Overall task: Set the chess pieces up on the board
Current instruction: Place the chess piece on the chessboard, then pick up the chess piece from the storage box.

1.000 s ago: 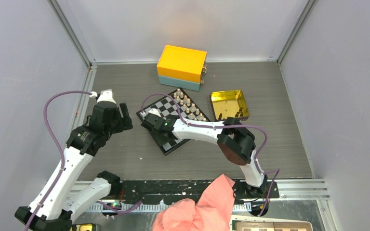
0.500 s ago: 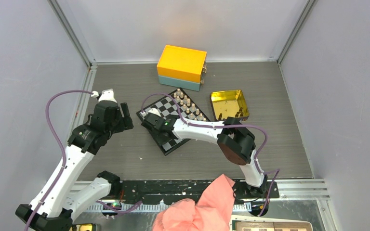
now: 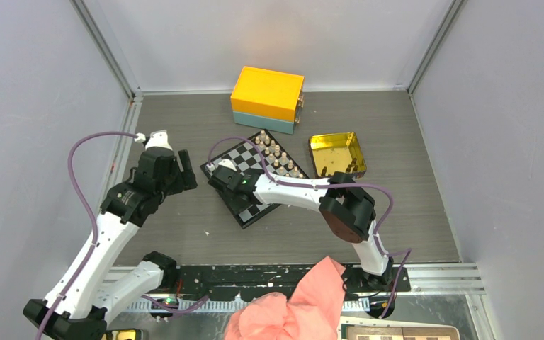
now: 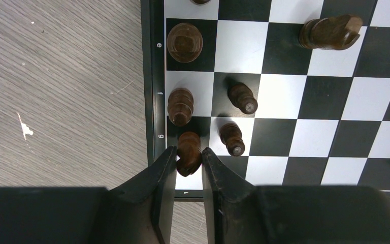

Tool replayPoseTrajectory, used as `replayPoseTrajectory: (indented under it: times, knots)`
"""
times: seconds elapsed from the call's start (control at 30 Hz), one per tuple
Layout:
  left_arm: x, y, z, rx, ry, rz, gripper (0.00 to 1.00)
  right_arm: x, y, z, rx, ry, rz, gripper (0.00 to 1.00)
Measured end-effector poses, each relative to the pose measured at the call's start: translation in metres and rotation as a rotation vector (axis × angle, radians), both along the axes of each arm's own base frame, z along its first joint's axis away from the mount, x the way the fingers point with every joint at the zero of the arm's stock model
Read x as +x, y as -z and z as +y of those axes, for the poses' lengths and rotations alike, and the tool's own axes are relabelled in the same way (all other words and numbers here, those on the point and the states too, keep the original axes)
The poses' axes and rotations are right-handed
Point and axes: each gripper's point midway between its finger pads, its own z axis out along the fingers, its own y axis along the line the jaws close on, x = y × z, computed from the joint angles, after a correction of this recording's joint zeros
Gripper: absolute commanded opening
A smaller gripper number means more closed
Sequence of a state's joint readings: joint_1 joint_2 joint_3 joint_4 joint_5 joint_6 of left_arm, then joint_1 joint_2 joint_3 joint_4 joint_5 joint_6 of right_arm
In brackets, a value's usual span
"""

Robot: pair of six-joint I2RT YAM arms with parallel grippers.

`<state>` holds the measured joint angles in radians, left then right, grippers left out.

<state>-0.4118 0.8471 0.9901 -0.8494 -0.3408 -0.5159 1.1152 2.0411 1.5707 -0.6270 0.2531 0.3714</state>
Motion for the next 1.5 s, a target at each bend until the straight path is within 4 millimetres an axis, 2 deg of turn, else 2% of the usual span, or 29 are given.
replayPoseTrajectory:
  times: [0.2, 0.73, 0.87, 1.07, 1.17, 1.27, 1.33, 1.4, 1.5]
  knots:
    - [0.001, 0.003, -0.001, 0.005, 0.000, 0.010, 0.75, 0.000, 0.000, 0.002, 0.008, -0.004, 0.004, 0.36]
    - [0.008, 0.004, -0.004, 0.004, 0.000, 0.011, 0.75, -0.001, -0.004, -0.002, 0.001, -0.014, 0.005, 0.36]
    - [0.010, 0.006, -0.005, 0.005, 0.000, 0.014, 0.75, -0.002, -0.020, -0.004, 0.012, -0.022, -0.006, 0.36]
    - [0.013, 0.006, -0.006, 0.007, -0.001, 0.014, 0.75, 0.000, -0.057, -0.004, 0.070, -0.025, -0.045, 0.36]
    - [0.017, 0.005, -0.007, 0.010, -0.001, 0.021, 0.75, 0.008, -0.080, -0.009, 0.099, 0.001, -0.096, 0.36]
    - [0.025, 0.002, -0.011, 0.011, 0.000, 0.023, 0.75, 0.021, -0.103, -0.021, 0.124, 0.049, -0.148, 0.36]
    - [0.032, 0.001, -0.014, 0.013, 0.003, 0.026, 0.75, 0.042, -0.122, -0.039, 0.148, 0.122, -0.189, 0.36]
    - [0.039, 0.000, -0.018, 0.012, 0.007, 0.028, 0.75, 0.070, -0.138, -0.065, 0.164, 0.223, -0.230, 0.37]
    - [0.049, 0.001, -0.024, 0.014, 0.018, 0.035, 0.75, 0.114, -0.155, -0.122, 0.157, 0.409, -0.296, 0.37]
